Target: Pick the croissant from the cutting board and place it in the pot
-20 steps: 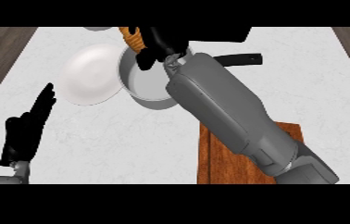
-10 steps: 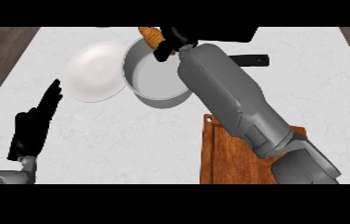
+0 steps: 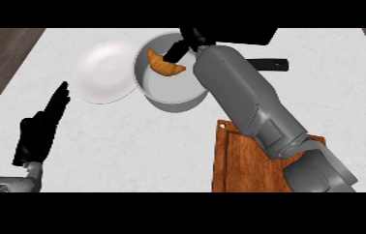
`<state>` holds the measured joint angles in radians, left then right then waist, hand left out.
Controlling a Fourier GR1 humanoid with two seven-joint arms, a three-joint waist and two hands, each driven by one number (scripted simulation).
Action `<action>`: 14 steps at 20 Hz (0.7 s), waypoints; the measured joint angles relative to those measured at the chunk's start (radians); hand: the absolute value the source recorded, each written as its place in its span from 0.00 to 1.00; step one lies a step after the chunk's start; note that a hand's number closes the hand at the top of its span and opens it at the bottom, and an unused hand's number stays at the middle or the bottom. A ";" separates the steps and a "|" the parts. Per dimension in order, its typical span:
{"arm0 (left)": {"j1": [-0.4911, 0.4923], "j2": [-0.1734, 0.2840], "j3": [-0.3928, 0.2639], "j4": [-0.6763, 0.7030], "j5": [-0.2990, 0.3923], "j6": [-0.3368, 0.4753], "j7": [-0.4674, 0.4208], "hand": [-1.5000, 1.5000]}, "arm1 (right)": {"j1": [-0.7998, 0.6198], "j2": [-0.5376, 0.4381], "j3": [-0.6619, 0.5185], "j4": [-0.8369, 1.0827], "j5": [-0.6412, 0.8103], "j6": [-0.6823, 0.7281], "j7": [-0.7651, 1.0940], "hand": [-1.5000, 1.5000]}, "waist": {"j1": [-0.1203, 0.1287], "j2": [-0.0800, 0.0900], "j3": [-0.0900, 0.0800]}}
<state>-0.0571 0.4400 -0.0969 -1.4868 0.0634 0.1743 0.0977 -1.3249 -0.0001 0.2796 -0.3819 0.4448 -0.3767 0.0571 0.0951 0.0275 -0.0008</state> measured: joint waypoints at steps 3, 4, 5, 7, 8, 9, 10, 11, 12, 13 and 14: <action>-0.003 0.002 0.005 0.004 0.000 -0.005 -0.004 0.50 | 0.003 0.000 -0.049 -0.017 -0.064 -0.046 -0.080 0.00 | 0.001 0.002 0.001; -0.004 0.002 0.008 0.006 0.002 -0.007 -0.003 0.50 | 0.010 0.000 -0.071 -0.035 -0.094 -0.061 -0.113 0.00 | -0.002 0.001 0.001; -0.009 0.000 0.007 0.005 0.000 -0.005 0.004 0.50 | 0.017 0.000 -0.090 -0.054 -0.129 -0.079 -0.137 0.00 | 0.000 0.000 0.001; -0.008 -0.005 0.005 0.002 -0.002 -0.003 0.011 0.50 | 0.020 0.000 -0.133 -0.081 -0.194 -0.097 -0.182 0.00 | -0.004 -0.002 0.002; 0.000 0.001 0.015 0.004 0.004 -0.009 0.005 0.50 | 0.020 0.000 -0.154 -0.086 -0.221 -0.093 -0.203 0.00 | -0.009 -0.004 0.001; -0.007 0.003 0.021 0.016 0.005 -0.012 0.002 0.50 | 0.020 0.000 -0.173 -0.091 -0.251 -0.089 -0.223 0.00 | -0.015 -0.005 0.001; -0.003 0.006 0.026 0.014 0.002 -0.010 0.004 0.50 | 0.030 0.000 -0.185 -0.093 -0.282 -0.081 -0.243 0.00 | -0.019 -0.007 0.001; 0.002 0.005 0.027 0.009 0.002 -0.011 0.006 0.50 | 0.028 0.000 -0.186 -0.091 -0.313 -0.075 -0.248 0.00 | -0.021 -0.009 0.001; 0.013 0.001 0.024 -0.004 -0.001 -0.008 0.010 0.50 | 0.024 0.000 -0.195 -0.088 -0.336 -0.060 -0.257 0.00 | -0.025 -0.011 0.001; 0.023 0.000 0.026 -0.005 -0.004 -0.008 0.008 0.50 | 0.028 0.000 -0.201 -0.088 -0.356 -0.042 -0.266 0.00 | -0.032 -0.013 0.001; 0.023 0.003 0.037 -0.001 0.001 -0.013 0.008 0.50 | 0.038 0.000 -0.206 -0.087 -0.370 -0.023 -0.279 0.00 | -0.039 -0.015 0.001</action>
<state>-0.0346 0.4432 -0.0601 -1.4878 0.0645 0.1612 0.1061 -1.2864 0.0000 0.0736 -0.4686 0.0748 -0.4002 -0.2224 0.0558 0.0125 0.0001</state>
